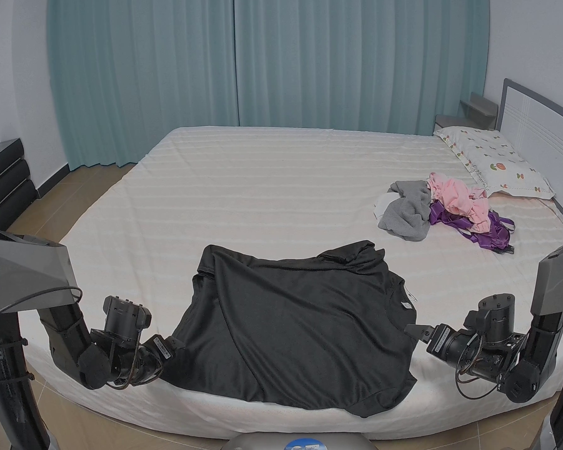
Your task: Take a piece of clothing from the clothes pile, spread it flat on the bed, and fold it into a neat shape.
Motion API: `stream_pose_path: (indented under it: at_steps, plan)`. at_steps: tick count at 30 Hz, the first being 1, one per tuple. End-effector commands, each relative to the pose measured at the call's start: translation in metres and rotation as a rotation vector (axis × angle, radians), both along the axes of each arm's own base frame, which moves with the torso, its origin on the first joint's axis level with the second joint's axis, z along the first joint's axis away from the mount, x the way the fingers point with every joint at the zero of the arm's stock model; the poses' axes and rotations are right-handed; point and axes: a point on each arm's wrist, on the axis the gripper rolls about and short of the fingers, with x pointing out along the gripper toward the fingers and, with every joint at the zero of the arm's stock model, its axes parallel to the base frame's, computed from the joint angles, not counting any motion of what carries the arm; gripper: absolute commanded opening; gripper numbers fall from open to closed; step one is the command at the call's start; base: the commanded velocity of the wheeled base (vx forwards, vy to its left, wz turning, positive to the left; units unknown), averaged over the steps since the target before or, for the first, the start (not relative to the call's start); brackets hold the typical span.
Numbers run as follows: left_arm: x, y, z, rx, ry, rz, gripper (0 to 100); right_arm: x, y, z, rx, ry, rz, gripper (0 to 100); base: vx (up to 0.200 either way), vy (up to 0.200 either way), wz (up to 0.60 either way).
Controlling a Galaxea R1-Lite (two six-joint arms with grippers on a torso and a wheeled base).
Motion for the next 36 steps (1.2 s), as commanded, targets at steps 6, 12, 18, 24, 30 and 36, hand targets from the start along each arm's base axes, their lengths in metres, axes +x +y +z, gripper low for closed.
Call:
stream_pose_path:
  at_steps: [6,12,18,24,30,36]
  plan:
    - [0.011,0.001,-0.001,-0.035,-0.012,-0.013,100,0.0,0.001,0.0,0.001,-0.001,0.002,100,0.0,0.0,0.0]
    - [0.007,0.006,-0.003,-0.028,0.026,-0.092,100,0.0,0.0,0.0,0.001,-0.001,0.001,100,0.0,0.0,0.0]
    - [0.008,0.005,-0.003,-0.023,0.033,-0.097,100,0.0,0.0,0.0,0.001,-0.001,0.001,100,0.0,0.0,0.0]
    - [0.006,0.007,-0.004,-0.021,0.04,-0.095,0,0.0,0.0,-0.001,0.0,0.002,0.001,100,0.0,0.0,0.0]
    - [-0.009,0.01,-0.007,-0.01,0.096,-0.094,0,0.003,0.002,-0.008,0.008,0.026,0.005,100,0.0,0.0,0.0]
    - [-0.018,0.021,-0.008,0.011,0.115,-0.069,0,0.013,0.004,-0.02,0.026,0.058,0.021,100,0.0,0.0,0.0]
